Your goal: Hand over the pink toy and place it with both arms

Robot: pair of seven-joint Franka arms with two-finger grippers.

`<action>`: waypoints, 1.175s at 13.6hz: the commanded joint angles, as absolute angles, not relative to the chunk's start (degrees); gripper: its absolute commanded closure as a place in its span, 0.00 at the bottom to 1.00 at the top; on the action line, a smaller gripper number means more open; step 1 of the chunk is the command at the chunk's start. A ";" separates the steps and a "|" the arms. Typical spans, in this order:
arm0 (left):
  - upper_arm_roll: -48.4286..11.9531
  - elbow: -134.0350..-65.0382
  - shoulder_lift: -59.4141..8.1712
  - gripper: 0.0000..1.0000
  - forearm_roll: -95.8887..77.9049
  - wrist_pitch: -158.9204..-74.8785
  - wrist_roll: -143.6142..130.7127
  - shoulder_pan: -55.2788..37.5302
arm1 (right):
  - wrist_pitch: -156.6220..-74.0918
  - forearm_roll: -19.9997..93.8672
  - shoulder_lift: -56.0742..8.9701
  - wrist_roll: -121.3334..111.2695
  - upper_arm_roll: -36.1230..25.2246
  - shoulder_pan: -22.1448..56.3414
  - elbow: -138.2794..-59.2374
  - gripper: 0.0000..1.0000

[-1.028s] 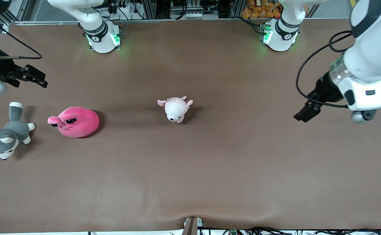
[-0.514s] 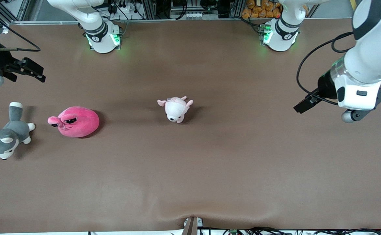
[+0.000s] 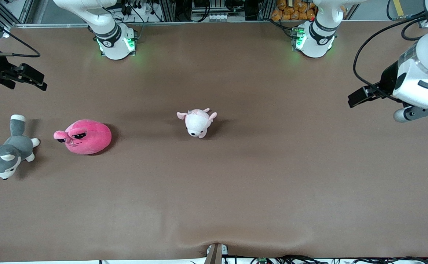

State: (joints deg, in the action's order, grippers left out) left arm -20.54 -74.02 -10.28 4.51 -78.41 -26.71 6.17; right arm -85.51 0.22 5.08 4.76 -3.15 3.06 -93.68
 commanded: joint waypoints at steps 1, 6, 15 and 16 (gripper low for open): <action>-20.74 -77.08 -8.26 0.00 5.54 -78.75 -23.56 6.94 | -85.08 2.02 6.86 6.67 -2.72 1.06 -94.92 0.00; -20.83 -78.83 -7.91 0.00 5.54 -79.80 -22.59 7.03 | -84.64 2.02 6.68 6.68 -2.72 0.35 -94.92 0.00; -10.37 -97.30 7.73 0.00 4.66 -87.98 -15.73 0.18 | -84.99 1.93 6.42 6.59 -2.72 0.35 -94.83 0.00; -10.72 -96.51 7.56 0.00 4.66 -87.80 -15.82 0.26 | -85.08 1.93 6.42 6.50 -2.72 0.35 -94.83 0.00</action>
State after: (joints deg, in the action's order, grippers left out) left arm -11.32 -93.50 4.75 4.53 -86.19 -16.86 0.88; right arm -84.77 1.01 5.32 6.04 -3.25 1.15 -94.04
